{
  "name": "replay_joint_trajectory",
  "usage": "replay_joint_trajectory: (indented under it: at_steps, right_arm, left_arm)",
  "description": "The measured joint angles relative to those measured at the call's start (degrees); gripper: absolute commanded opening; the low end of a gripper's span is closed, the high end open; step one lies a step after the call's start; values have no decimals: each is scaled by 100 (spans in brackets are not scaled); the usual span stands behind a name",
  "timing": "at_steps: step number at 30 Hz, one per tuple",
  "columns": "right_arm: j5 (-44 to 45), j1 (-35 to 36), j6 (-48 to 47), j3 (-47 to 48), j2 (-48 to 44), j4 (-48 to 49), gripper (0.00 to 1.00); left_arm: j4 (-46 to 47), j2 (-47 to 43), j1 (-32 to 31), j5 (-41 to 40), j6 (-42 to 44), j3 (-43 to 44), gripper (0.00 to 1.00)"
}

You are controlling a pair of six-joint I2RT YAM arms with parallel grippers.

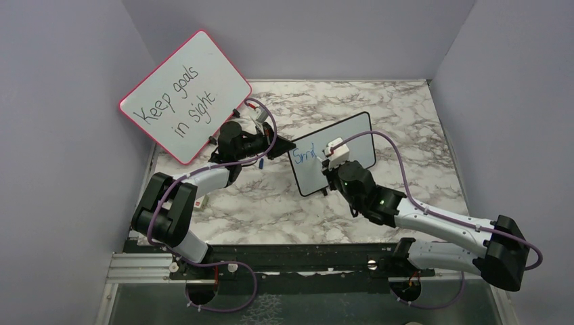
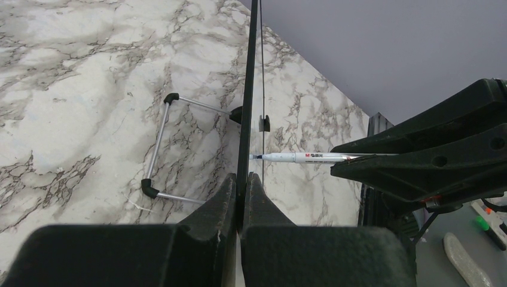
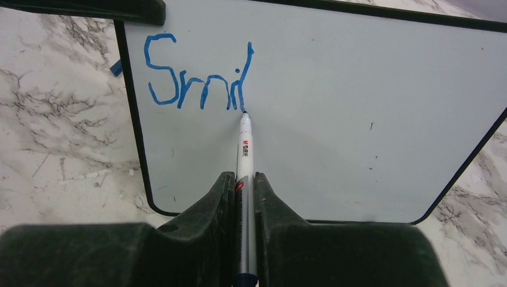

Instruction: Write a sentence on the whiteboard

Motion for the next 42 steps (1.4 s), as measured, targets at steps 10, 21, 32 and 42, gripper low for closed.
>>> replay_joint_trajectory:
  at_steps: [10, 21, 32, 42]
  right_arm:
    - [13, -2, -140, -133, -216, 291, 1]
    - [55, -26, -262, -396, -498, 761, 1]
    - [55, -33, -262, -590, -518, 1005, 1]
    - [52, -33, -264, -590, -468, 1121, 1]
  left_arm:
    - [0, 0, 0, 0, 0, 0, 0]
    - [-2, 0, 0, 0, 0, 2, 0]
    - [-20, 0, 0, 0, 2, 7, 0]
    - [-24, 0, 0, 0, 2, 9, 0]
